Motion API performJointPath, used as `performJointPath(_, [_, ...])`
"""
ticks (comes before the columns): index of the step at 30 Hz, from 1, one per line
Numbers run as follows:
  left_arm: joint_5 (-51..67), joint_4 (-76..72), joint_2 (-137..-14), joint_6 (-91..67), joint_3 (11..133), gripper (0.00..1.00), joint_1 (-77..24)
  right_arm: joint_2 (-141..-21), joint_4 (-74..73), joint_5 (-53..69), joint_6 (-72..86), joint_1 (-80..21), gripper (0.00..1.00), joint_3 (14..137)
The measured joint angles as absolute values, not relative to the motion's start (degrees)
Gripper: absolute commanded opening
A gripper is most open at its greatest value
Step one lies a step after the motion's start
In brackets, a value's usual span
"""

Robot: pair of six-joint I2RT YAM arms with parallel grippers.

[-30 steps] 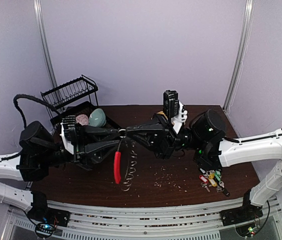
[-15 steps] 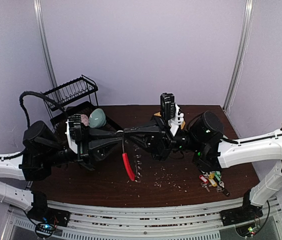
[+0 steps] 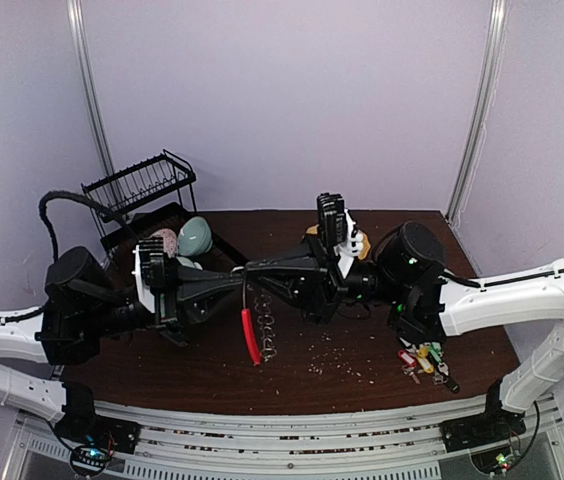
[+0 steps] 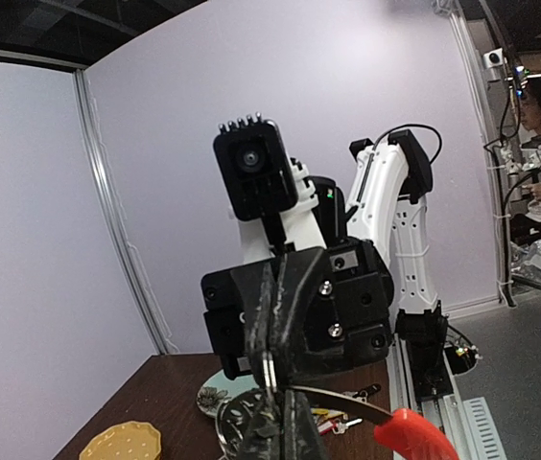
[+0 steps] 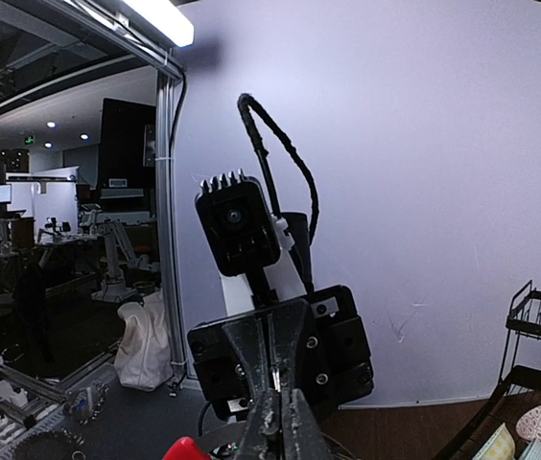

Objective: Put the keys on the keyring

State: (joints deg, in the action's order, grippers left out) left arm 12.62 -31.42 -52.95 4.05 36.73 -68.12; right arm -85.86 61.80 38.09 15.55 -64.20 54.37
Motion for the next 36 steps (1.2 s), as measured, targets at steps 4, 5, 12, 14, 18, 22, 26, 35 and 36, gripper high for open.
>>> performJointPath(4, [9.23,-28.86,-50.59,6.04,35.88,0.00,-68.29,-85.19,55.64,38.39,11.70,-64.12,0.29,54.50])
performJointPath(5, [8.40,-28.73,-50.06,6.50,35.97,0.00,-68.29,-85.12,54.28,38.50,11.29,-64.07,0.32,54.50])
performJointPath(12, [-0.93,-18.83,-49.30,13.02,40.14,0.00,-69.45,-81.67,41.87,37.60,4.69,-63.88,0.37,54.81])
performJointPath(14, [-6.28,-14.72,-49.30,17.28,41.41,0.00,-71.79,-79.48,36.86,36.62,1.65,-63.88,0.37,55.77])
performJointPath(18, [-16.82,-7.90,-50.96,27.03,44.71,0.00,-79.26,-76.73,28.38,35.29,-3.60,-63.88,0.35,59.88])
performJointPath(22, [-21.80,-4.19,-53.82,33.98,46.94,0.00,-83.94,-75.90,22.52,33.76,-8.45,-63.88,0.33,62.89])
performJointPath(26, [-24.23,-2.52,-56.03,36.91,47.62,0.00,-84.34,-75.77,17.39,32.34,-13.69,-63.88,0.34,63.46])
performJointPath(35, [-25.30,-7.70,-55.64,41.91,46.15,0.00,-84.40,-68.93,17.17,31.70,-24.75,-64.27,0.30,55.51])
performJointPath(36, [-25.30,-8.03,-55.57,42.24,46.06,0.00,-84.38,-68.71,17.69,31.73,-25.28,-64.29,0.30,55.22])
